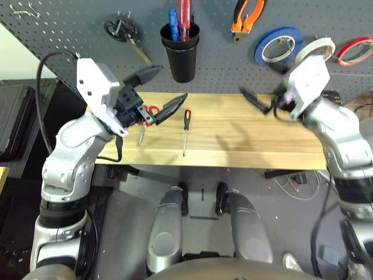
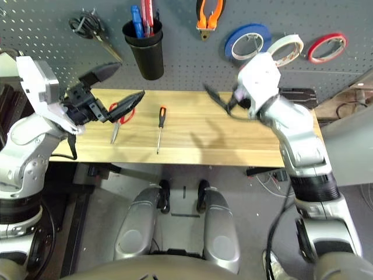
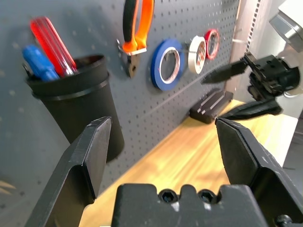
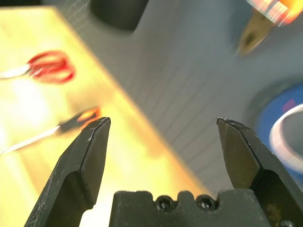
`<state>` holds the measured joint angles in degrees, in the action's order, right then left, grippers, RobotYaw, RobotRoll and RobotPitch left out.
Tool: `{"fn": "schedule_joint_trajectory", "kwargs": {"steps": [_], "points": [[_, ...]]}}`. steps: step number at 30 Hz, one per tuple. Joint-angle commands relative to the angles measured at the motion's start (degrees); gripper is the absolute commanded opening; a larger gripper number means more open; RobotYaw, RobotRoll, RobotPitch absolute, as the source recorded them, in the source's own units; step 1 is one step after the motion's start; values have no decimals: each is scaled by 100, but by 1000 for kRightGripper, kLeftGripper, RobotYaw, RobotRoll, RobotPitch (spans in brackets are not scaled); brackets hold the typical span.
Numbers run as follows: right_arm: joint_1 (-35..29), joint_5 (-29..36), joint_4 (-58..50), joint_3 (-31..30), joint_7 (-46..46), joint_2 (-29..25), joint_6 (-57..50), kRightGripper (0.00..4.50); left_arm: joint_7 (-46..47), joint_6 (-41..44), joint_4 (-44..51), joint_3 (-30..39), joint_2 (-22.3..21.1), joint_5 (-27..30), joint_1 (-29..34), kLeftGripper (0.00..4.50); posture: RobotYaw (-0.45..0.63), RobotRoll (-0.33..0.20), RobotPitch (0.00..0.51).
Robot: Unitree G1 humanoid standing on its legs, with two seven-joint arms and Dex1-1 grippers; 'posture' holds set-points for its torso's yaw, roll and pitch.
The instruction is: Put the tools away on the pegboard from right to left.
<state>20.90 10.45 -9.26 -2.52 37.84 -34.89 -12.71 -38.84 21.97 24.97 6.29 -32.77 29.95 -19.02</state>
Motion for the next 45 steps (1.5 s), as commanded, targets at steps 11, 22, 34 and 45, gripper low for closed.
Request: {"fn": "schedule_joint_trajectory", "kwargs": {"steps": [11,22,34,45], "points": [[-1000,-107,189,-208,790,-691,-971,4461,1255,540,-572,-1067,317,-1727,504,4500,111,0,348],[-1471,5,198,-106,768,-530,-1263,4461,2157,1911,-1633,-1481,1465,-2201,-134,4500,57,0,401],[-1567,-143,199,-352,512,135,-976,4461,2751,2360,-3445,-1403,2302,-2509,-1266,4500,33,0,423],[-1389,-253,221,-552,388,425,-969,4461,3505,2603,-5553,-1022,2783,-2740,-2541,4500,20,0,432]]}}
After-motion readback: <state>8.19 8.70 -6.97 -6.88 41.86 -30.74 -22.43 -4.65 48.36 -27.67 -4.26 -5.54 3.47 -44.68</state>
